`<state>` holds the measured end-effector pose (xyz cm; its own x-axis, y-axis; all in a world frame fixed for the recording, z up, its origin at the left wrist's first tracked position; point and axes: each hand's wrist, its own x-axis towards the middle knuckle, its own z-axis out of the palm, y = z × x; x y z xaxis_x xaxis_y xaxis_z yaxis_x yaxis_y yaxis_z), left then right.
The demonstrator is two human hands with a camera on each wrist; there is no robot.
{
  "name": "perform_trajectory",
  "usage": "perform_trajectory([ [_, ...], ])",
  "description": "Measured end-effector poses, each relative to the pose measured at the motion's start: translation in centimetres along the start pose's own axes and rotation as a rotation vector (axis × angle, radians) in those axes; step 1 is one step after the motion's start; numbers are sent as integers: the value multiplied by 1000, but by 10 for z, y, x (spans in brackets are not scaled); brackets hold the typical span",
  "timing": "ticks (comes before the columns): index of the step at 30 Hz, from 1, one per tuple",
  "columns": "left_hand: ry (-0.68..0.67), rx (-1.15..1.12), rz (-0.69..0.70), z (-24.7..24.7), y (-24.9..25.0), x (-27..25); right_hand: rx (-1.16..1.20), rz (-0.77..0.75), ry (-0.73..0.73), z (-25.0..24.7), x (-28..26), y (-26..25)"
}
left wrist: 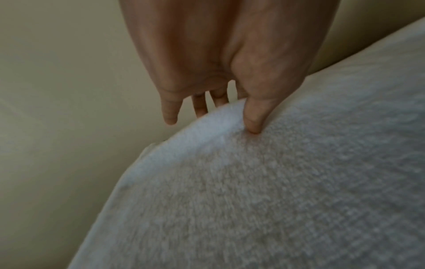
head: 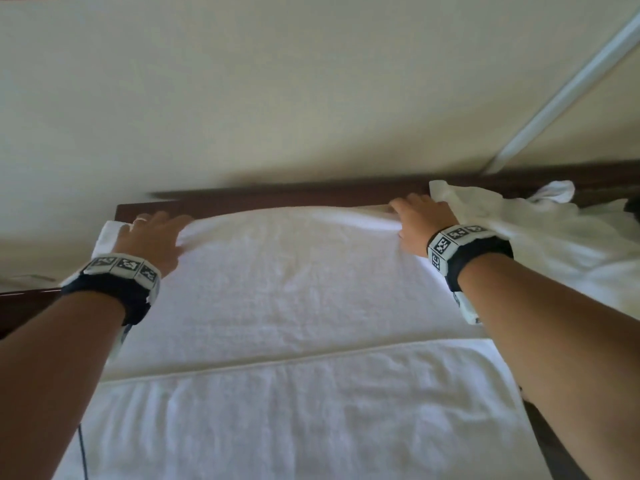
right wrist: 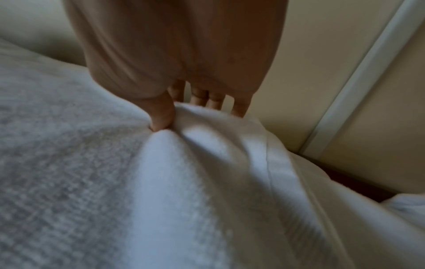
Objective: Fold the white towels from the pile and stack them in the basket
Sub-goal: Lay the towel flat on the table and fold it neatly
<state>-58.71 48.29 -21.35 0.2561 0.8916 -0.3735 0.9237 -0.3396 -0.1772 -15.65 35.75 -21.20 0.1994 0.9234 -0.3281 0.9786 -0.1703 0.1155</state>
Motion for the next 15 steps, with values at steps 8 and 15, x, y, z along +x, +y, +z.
perform_trajectory([
  [8,109,54,9,-15,-4,-39,114,42,65,-20,-38,14],
  [15,156,-99,70,-39,-32,-138,-1,71,155,-41,-143,8],
])
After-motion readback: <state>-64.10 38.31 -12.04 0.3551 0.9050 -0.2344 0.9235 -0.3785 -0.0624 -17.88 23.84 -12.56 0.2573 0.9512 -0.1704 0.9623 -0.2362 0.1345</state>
